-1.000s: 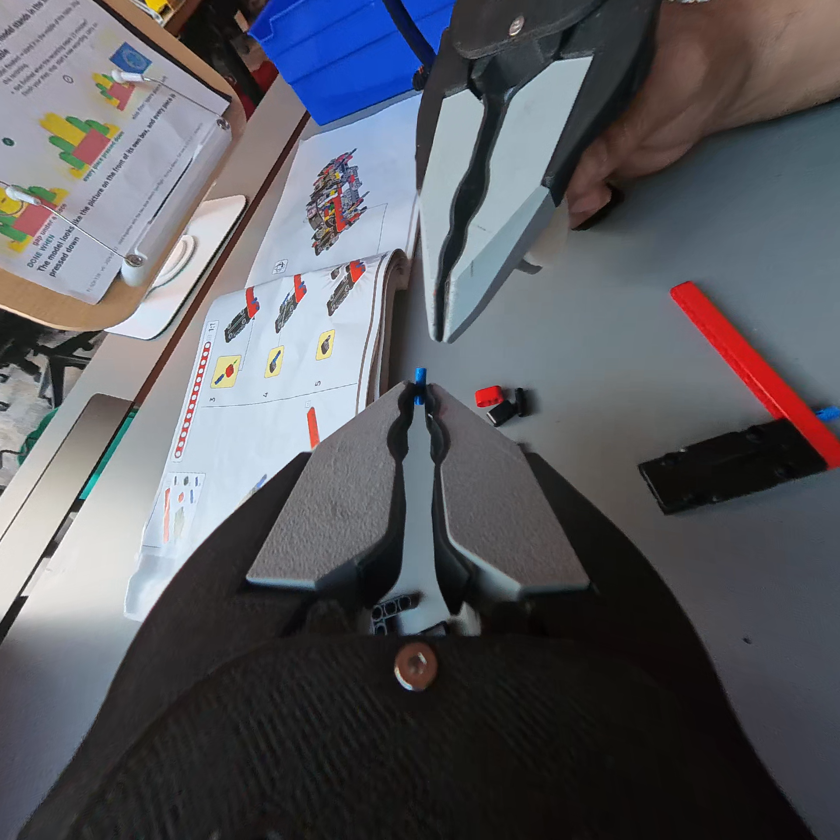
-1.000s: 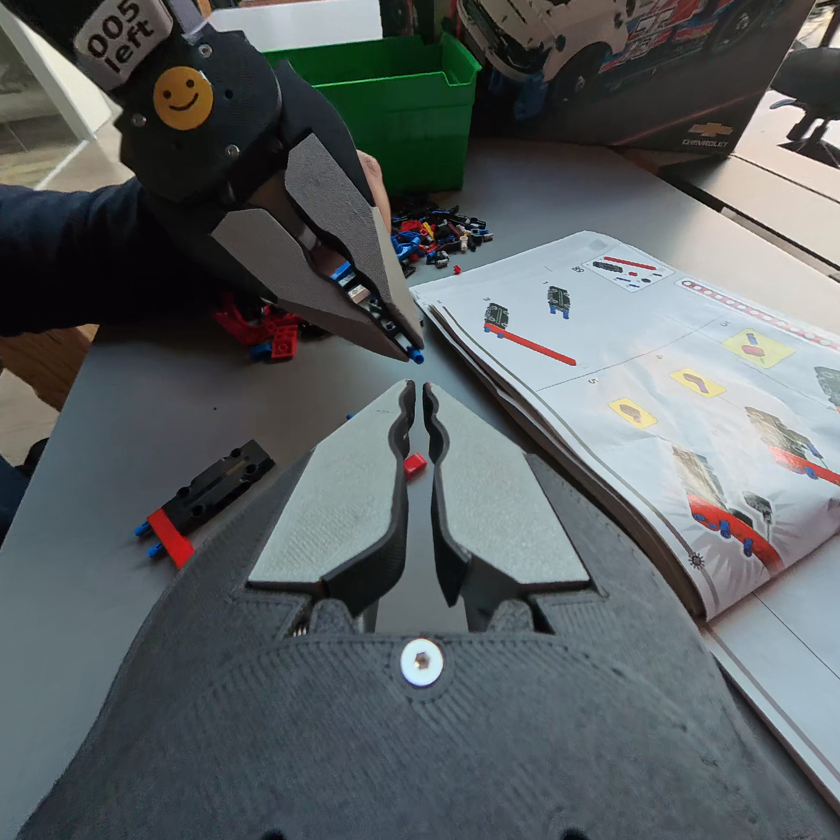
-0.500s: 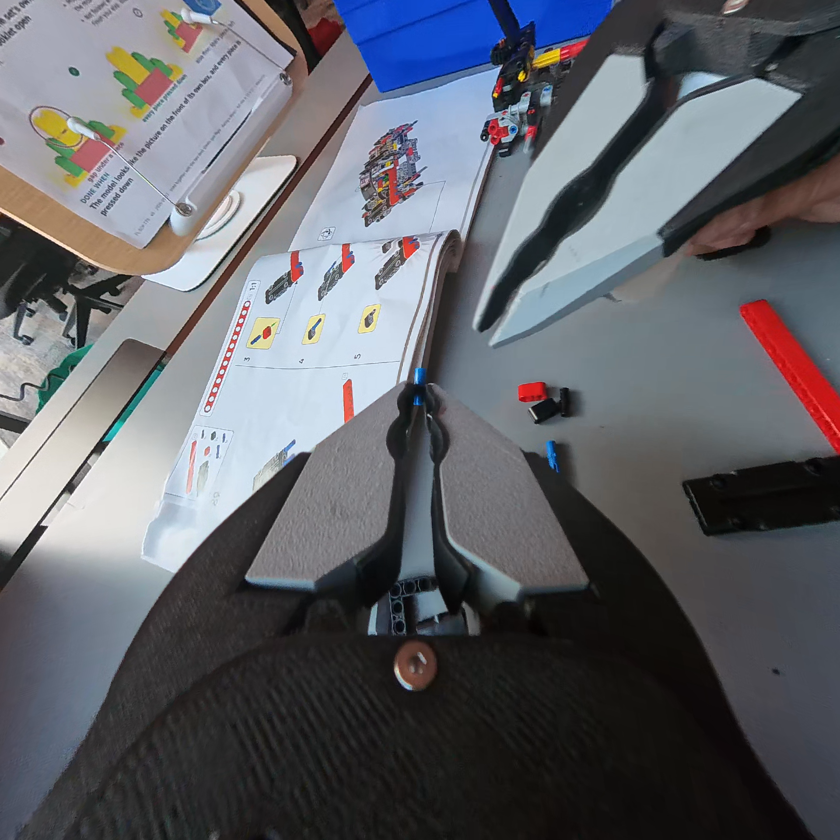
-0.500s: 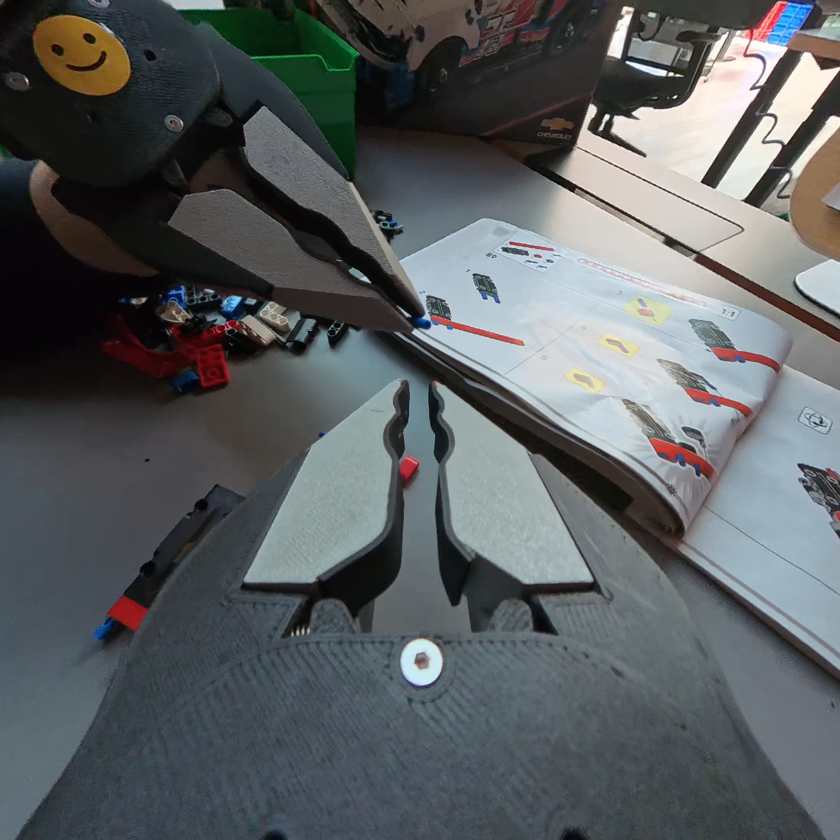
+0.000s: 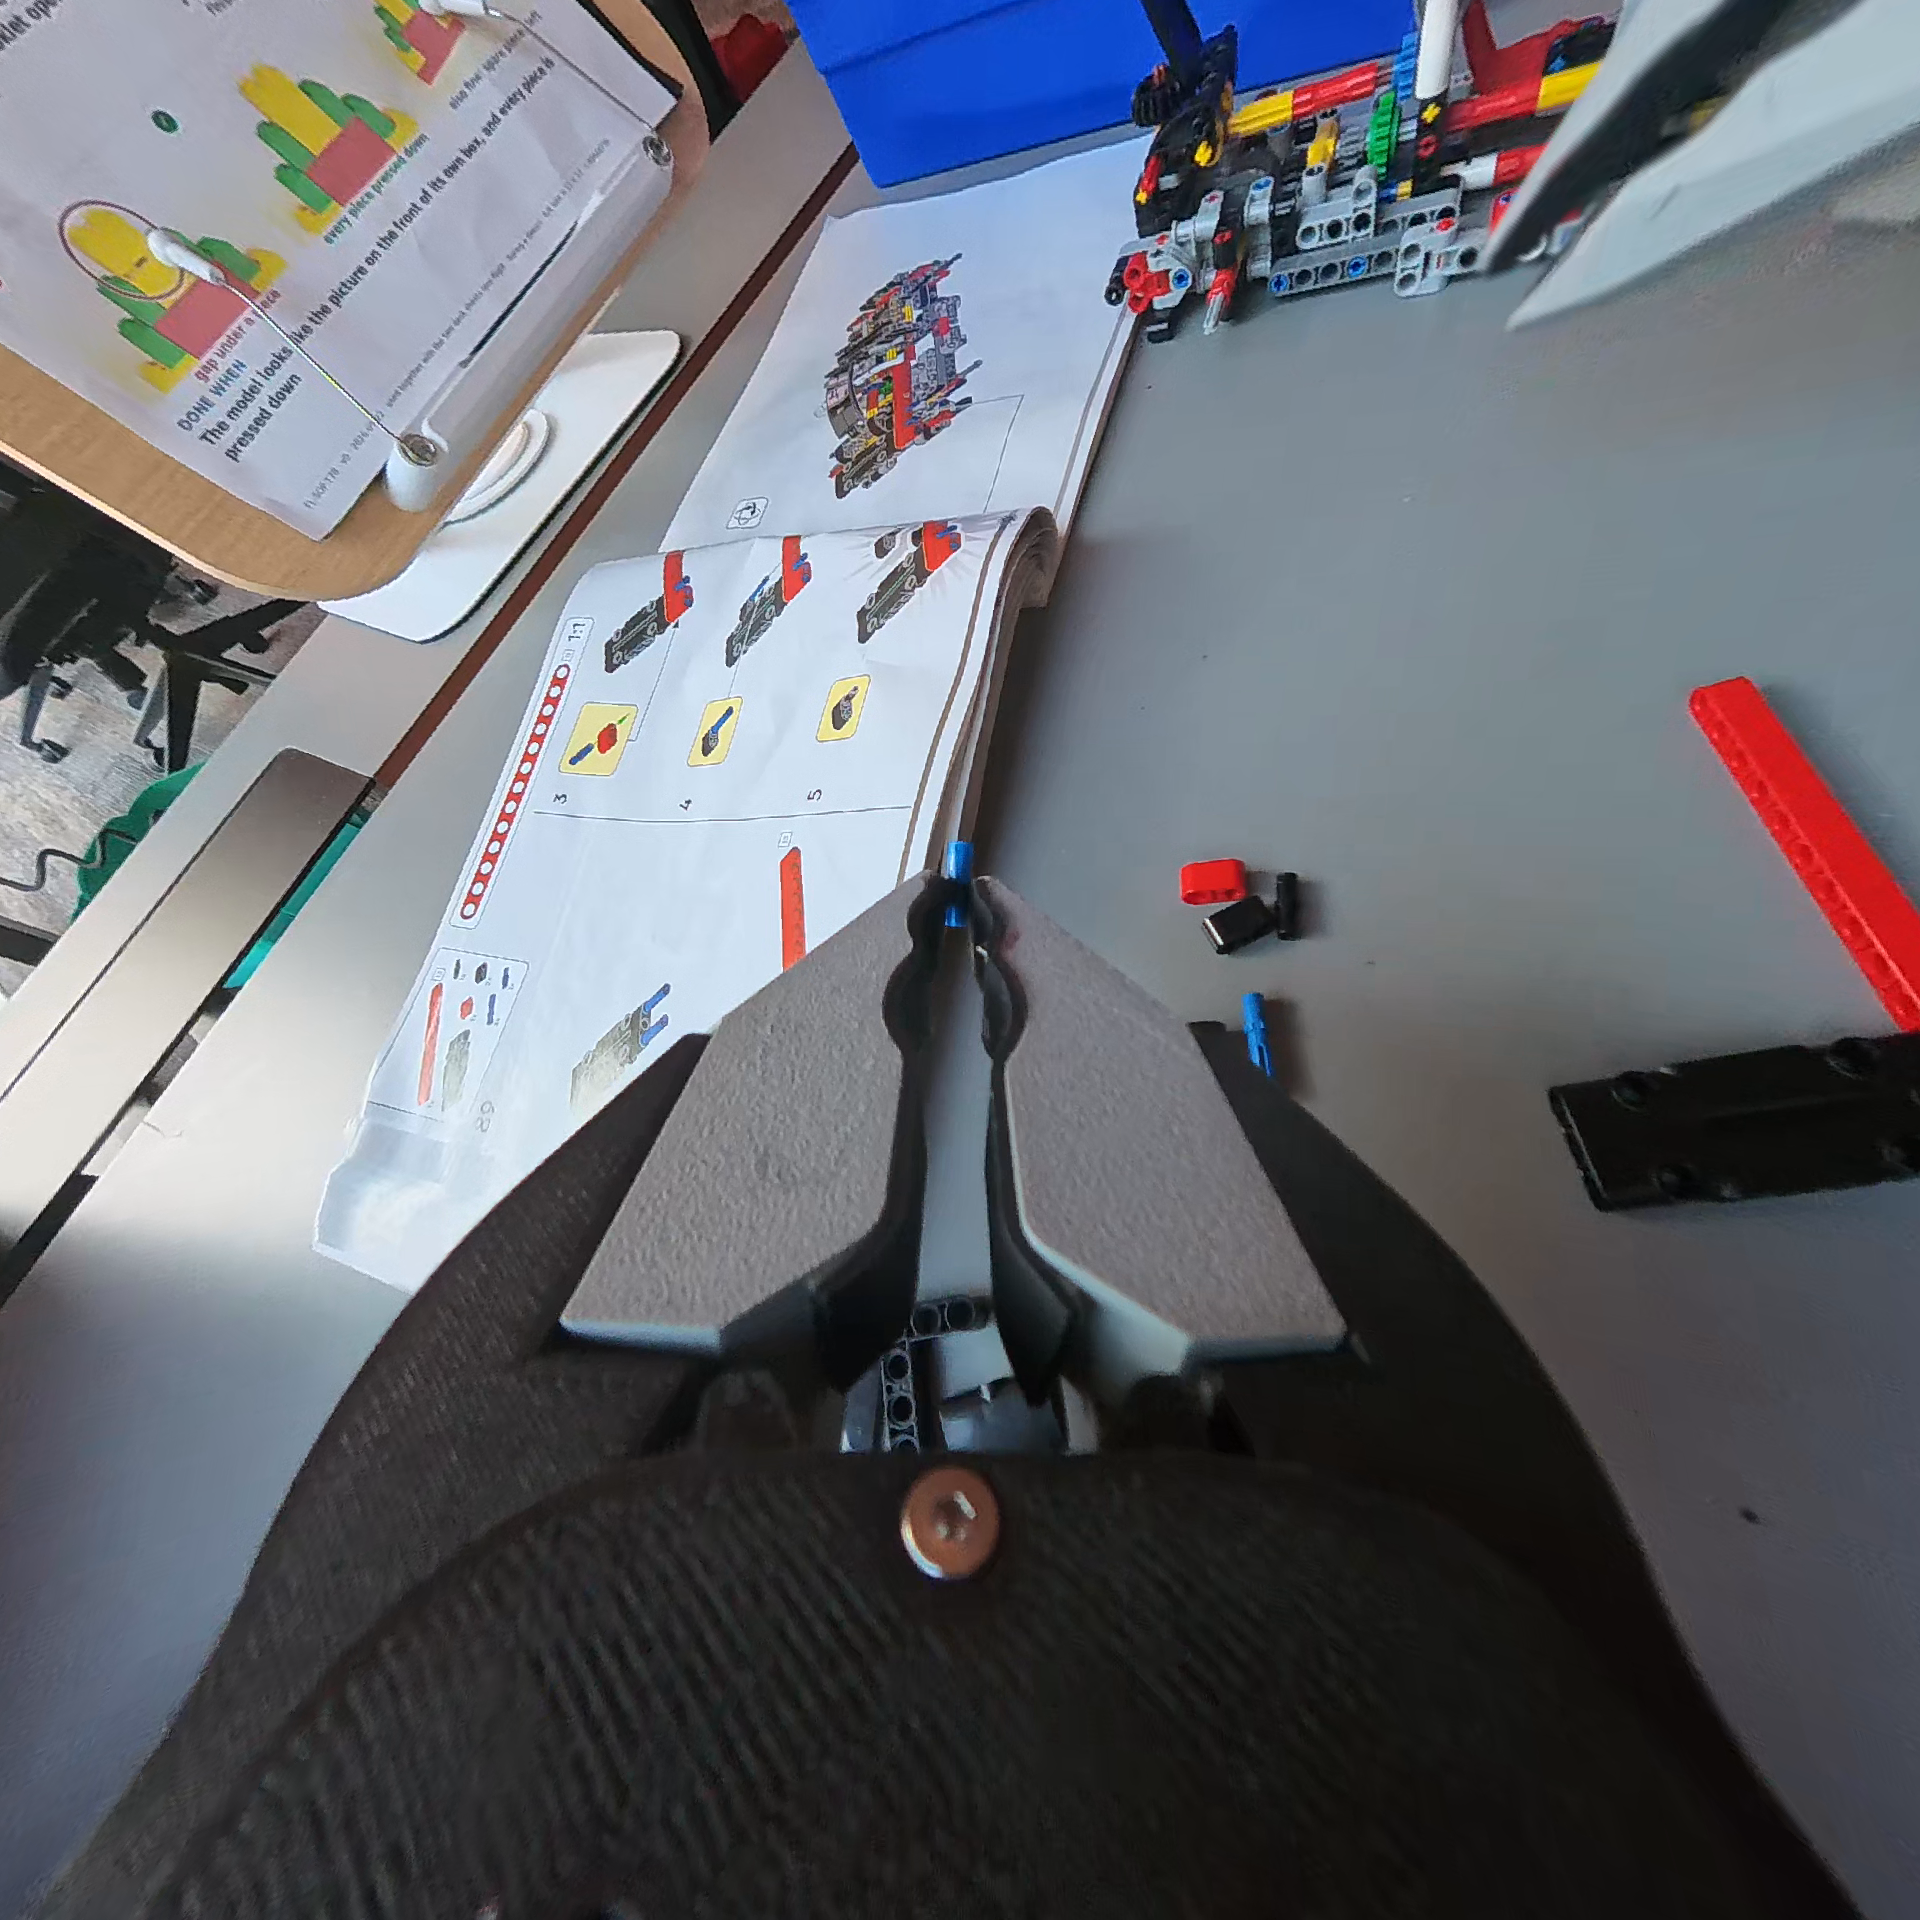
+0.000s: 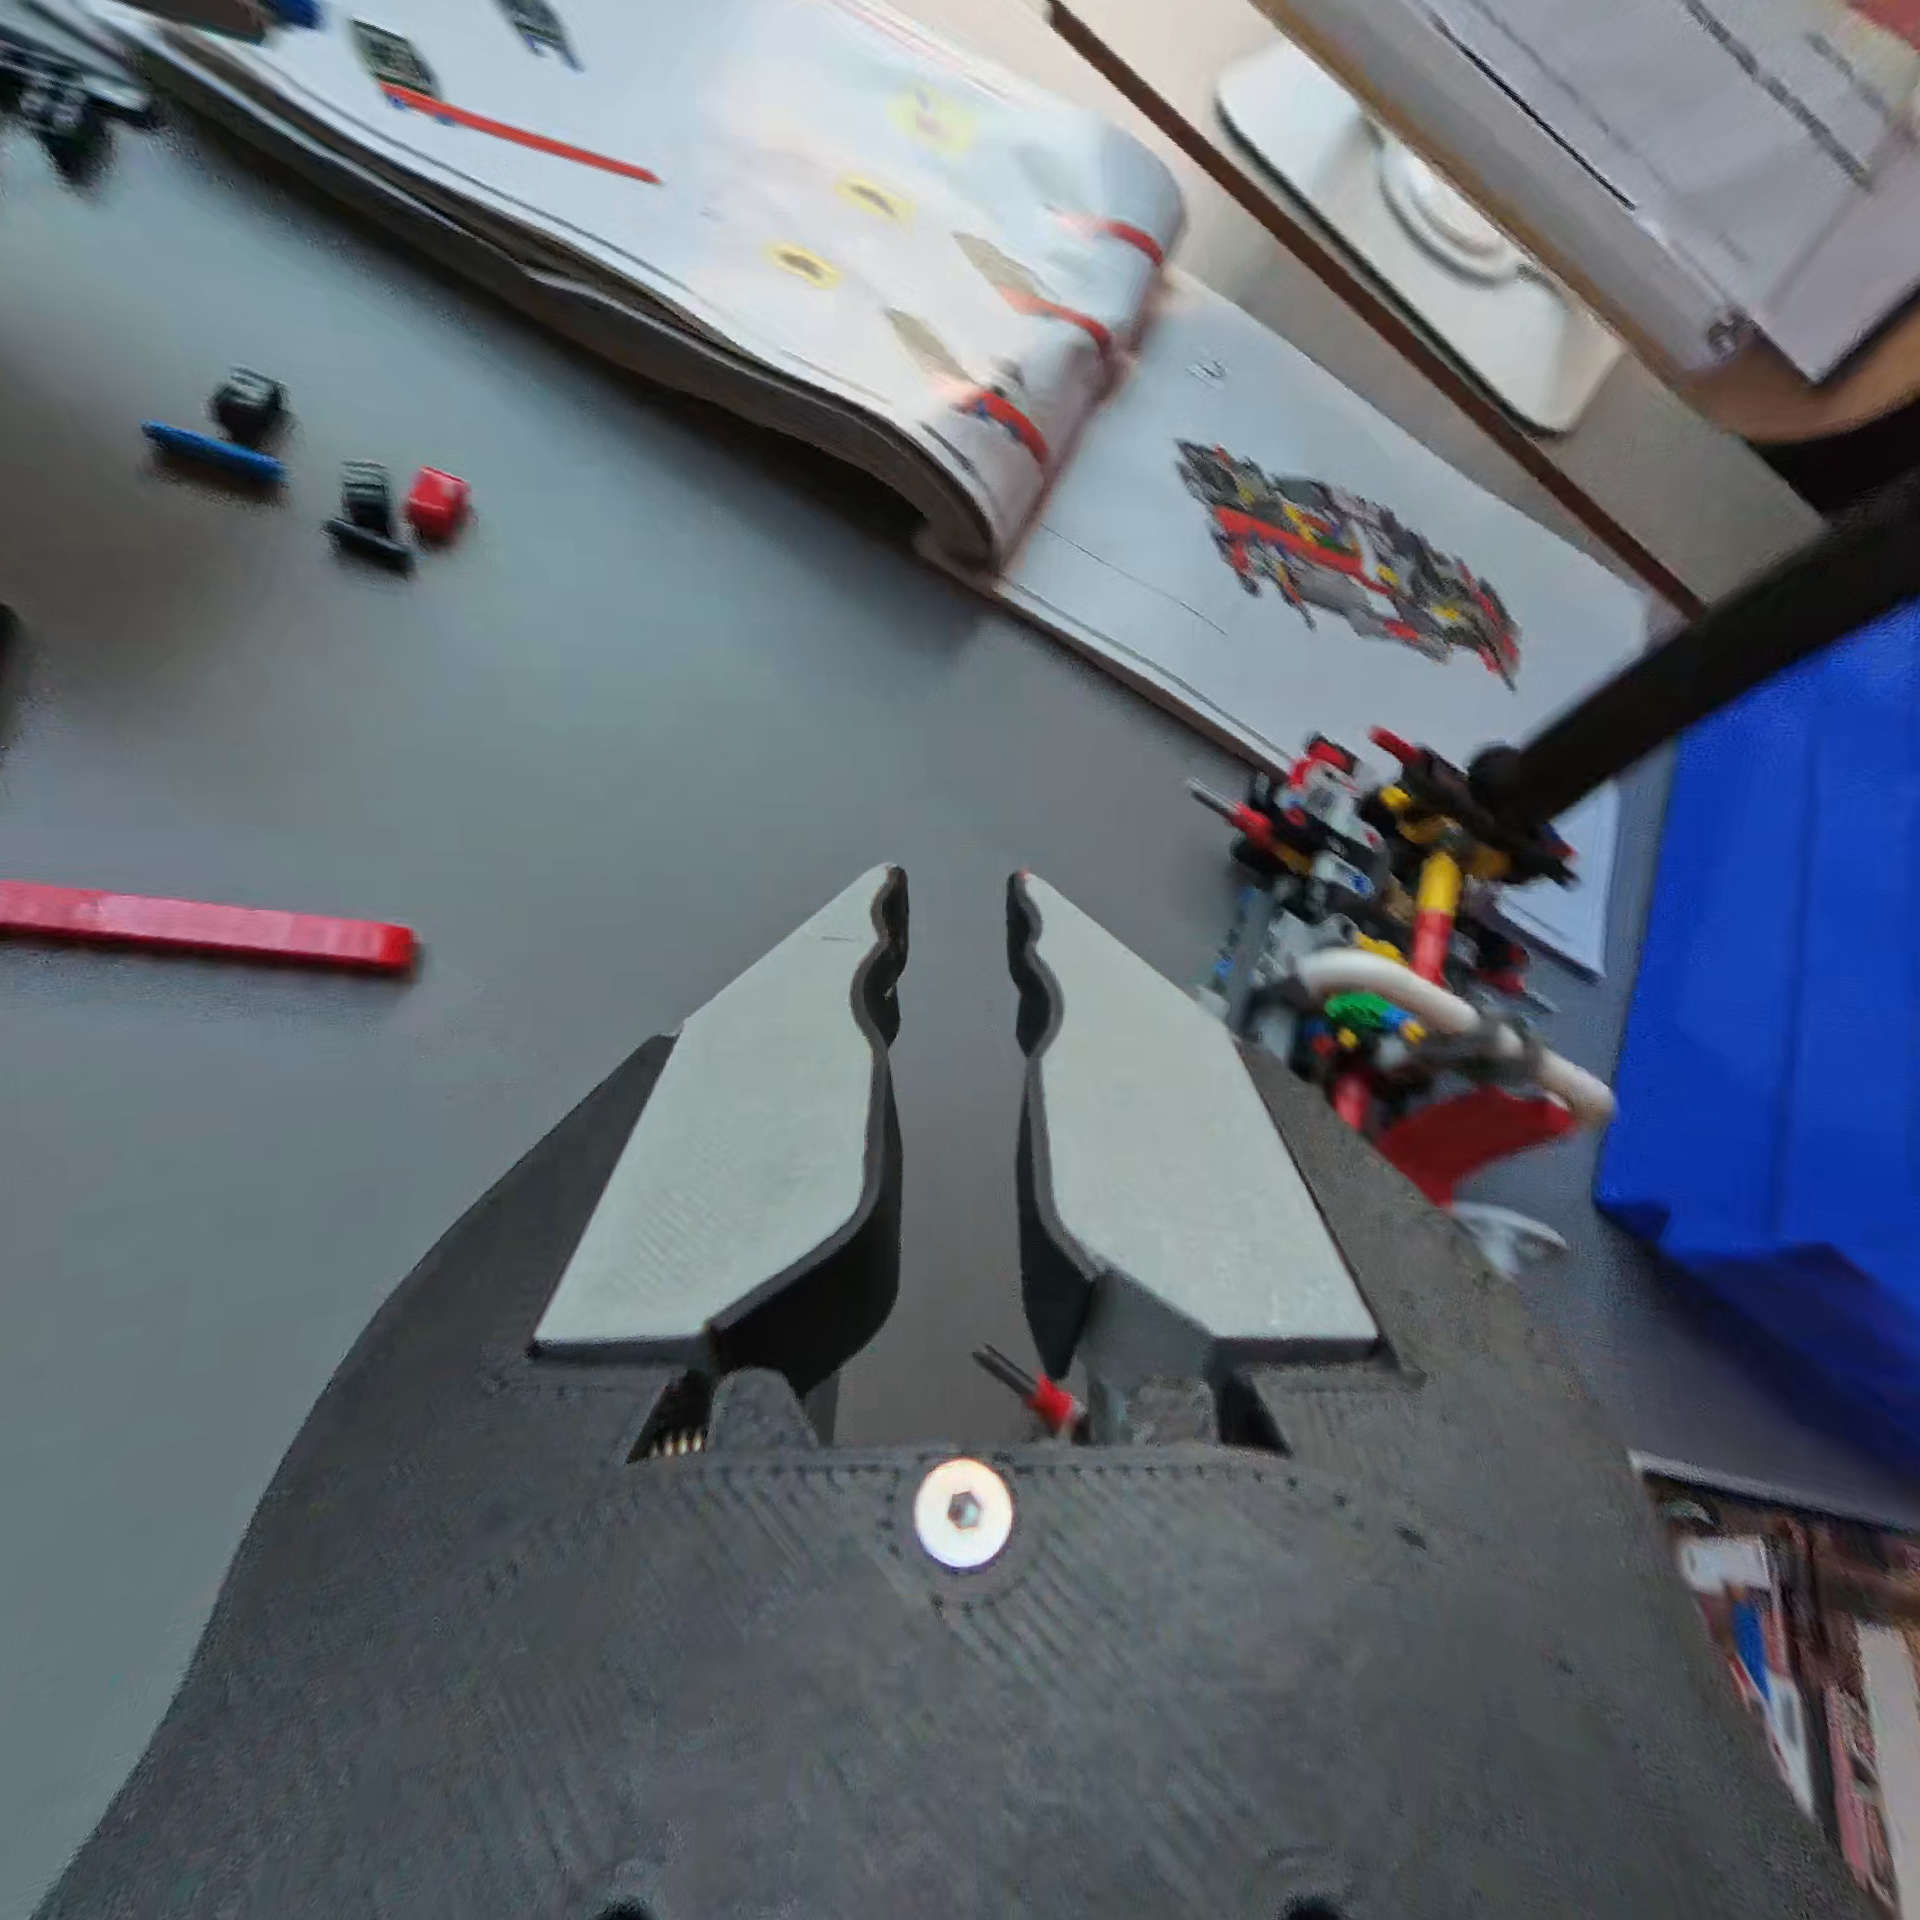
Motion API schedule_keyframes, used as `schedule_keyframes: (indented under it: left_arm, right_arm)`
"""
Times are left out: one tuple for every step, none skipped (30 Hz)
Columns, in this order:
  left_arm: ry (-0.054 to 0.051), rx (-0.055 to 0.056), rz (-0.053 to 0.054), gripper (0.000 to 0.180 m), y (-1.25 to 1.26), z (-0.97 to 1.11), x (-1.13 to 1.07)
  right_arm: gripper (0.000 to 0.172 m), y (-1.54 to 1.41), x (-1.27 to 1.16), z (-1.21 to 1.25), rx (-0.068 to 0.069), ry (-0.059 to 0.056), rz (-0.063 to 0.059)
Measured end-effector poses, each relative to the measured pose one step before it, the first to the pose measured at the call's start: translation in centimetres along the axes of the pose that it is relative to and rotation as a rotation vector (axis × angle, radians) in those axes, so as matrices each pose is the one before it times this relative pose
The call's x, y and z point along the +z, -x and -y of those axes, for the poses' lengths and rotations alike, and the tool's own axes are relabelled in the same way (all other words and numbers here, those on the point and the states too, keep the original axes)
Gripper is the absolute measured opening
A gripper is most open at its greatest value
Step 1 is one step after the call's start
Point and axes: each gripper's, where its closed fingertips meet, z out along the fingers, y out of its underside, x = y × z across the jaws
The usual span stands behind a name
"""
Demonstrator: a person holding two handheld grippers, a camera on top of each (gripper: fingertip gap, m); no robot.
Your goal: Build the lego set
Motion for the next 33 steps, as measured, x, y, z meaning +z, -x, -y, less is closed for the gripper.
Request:
schedule_keyframes:
  left_arm:
    - [0.0001, -0.0046, -0.0038, 0.002, -0.047, 0.012, 0.007]
    - [0.0001, -0.0014, -0.0025, 0.001, -0.044, 0.015, 0.006]
    - [-0.0007, 0.0015, -0.0001, 0.001, -0.033, 0.009, -0.005]
    - [0.0008, 0.0016, 0.0004, 0.002, -0.015, -0.028, 0.007]
    - [0.0028, 0.0007, 0.0000, 0.002, -0.001, -0.060, 0.003]
    - [0.0025, 0.0000, 0.0006, 0.002, 0.020, -0.054, -0.019]
    - [-0.0009, -0.0013, 0.0003, 0.002, 0.024, -0.003, -0.019]
    - [-0.0032, -0.0037, -0.0039, 0.001, -0.028, 0.049, -0.014]
    - [-0.0031, -0.0059, -0.0048, 0.001, -0.052, 0.077, 0.012]
    - [-0.0038, -0.0045, -0.0046, 0.001, -0.074, 0.097, 0.010]
    - [-0.0034, -0.0020, -0.0049, 0.001, -0.104, 0.092, 0.022]
    - [-0.0020, -0.0003, -0.0018, 0.002, -0.072, 0.051, 0.022]
    - [0.0001, 0.0007, -0.0008, 0.002, -0.055, 0.000, 0.031]
    - [0.0021, 0.0008, -0.0004, 0.002, -0.029, -0.049, 0.036]
    - [0.0016, -0.0003, 0.0003, 0.002, 0.007, -0.070, 0.015]
    - [0.0013, -0.0030, 0.0002, 0.002, 0.039, -0.079, 0.011]
    - [0.0009, -0.0050, -0.0006, 0.002, 0.064, -0.075, -0.018]
    - [-0.0008, -0.0054, 0.0000, 0.002, 0.079, -0.028, -0.045]
    - [-0.0009, -0.0050, 0.0007, 0.002, 0.091, -0.021, -0.057]
    - [-0.0004, -0.0040, 0.0016, 0.002, 0.104, -0.014, -0.062]
    - [-0.0024, -0.0029, 0.0029, 0.002, 0.110, 0.002, -0.080]
    - [-0.0029, -0.0034, 0.0018, 0.001, 0.108, 0.000, -0.083]
    - [-0.0003, -0.0044, -0.0001, 0.002, 0.081, -0.036, -0.056]
    - [0.0001, -0.0044, 0.0002, 0.002, 0.087, -0.062, -0.052]
    - [-0.0002, -0.0045, -0.0011, 0.002, 0.078, -0.045, -0.047]
    - [-0.0004, -0.0046, -0.0020, 0.002, 0.036, -0.020, -0.024]
    - [-0.0010, -0.0044, -0.0030, 0.002, -0.008, 0.005, -0.031]
    - [-0.0010, -0.0022, -0.0028, 0.002, -0.041, 0.040, -0.024]
    - [-0.0020, 0.0020, -0.0027, 0.002, -0.087, 0.075, -0.025]
    - [-0.0014, 0.0052, -0.0011, 0.001, -0.102, 0.075, -0.007]
    - [0.0007, 0.0072, -0.0010, 0.001, -0.126, 0.041, 0.008]
    - [0.0021, 0.0079, 0.0003, 0.001, -0.091, 0.008, 0.020]
    - [0.0020, 0.0070, 0.0005, 0.001, -0.083, 0.000, 0.030]
  right_arm:
    - [0.022, -1.711, -0.805, -0.850, 0.0378, 0.0189, -0.0306]
    - [0.026, -1.827, -0.957, -0.560, 0.0353, 0.0013, -0.0368]
    - [0.030, -1.790, -1.055, -0.424, 0.0334, -0.0066, -0.0350]
    - [0.035, -1.702, -1.088, -0.423, 0.0342, -0.0051, -0.0288]
    - [0.040, -1.510, -1.049, -0.441, 0.0356, -0.0010, -0.0200]
    - [0.043, -1.333, -0.940, -0.468, 0.0366, 0.0030, -0.0133]
    - [0.051, -1.093, -0.718, -0.537, 0.0404, 0.0088, -0.0059]
    - [0.060, -0.710, -0.410, -0.648, 0.0446, 0.0181, 0.0087]
    - [0.066, -0.379, -0.081, -0.721, 0.0448, 0.0252, 0.0181]
    - [0.074, -0.105, 0.215, -0.673, 0.0404, 0.0264, 0.0207]
    - [0.080, 0.206, 0.431, -0.511, 0.0300, 0.0233, 0.0250]
    - [0.082, 0.367, 0.557, -0.239, 0.0178, 0.0140, 0.0221]
    - [0.086, 0.417, 0.648, -0.060, 0.0080, 0.0093, 0.0156]
    - [0.090, 0.455, 0.718, -0.005, 0.0030, 0.0177, 0.0130]
    - [0.094, 0.316, 0.664, 0.091, -0.0002, 0.0219, 0.0029]
    - [0.096, 0.055, 0.578, 0.182, -0.0041, 0.0209, -0.0133]
    - [0.100, -0.186, 0.531, 0.163, -0.0061, 0.0239, -0.0250]
    - [0.102, -0.234, 0.546, 0.038, -0.0058, 0.0308, -0.0223]
    - [0.103, -0.114, 0.540, -0.044, -0.0067, 0.0324, -0.0108]
    - [0.102, -0.061, 0.529, -0.115, -0.0062, 0.0297, -0.0047]
    - [0.102, 0.047, 0.497, -0.145, -0.0046, 0.0273, 0.0027]
    - [0.102, 0.163, 0.430, -0.162, -0.0015, 0.0242, 0.0109]
    - [0.102, 0.152, 0.337, -0.174, 0.0003, 0.0207, 0.0099]
    - [0.102, -0.063, 0.263, -0.183, -0.0044, 0.0171, -0.0057]
    - [0.102, -0.327, 0.208, -0.199, -0.0134, 0.0147, -0.0242]
    - [0.103, -0.329, 0.168, -0.248, -0.0144, 0.0149, -0.0260]
    - [0.104, -0.179, 0.140, -0.223, -0.0080, 0.0125, -0.0142]
    - [0.104, -0.122, 0.117, -0.227, -0.0047, 0.0105, -0.0093]
    - [0.104, -0.178, 0.113, -0.290, -0.0080, 0.0133, -0.0131]
    - [0.107, -0.172, 0.091, -0.256, -0.0074, 0.0096, -0.0098]
    - [0.106, -0.052, -0.005, -0.146, -0.0011, 0.0011, 0.0033]
    - [0.106, -0.054, -0.057, -0.212, 0.0012, 0.0041, 0.0088]
    - [0.102, -0.053, -0.076, -0.290, 0.0007, 0.0086, 0.0135]
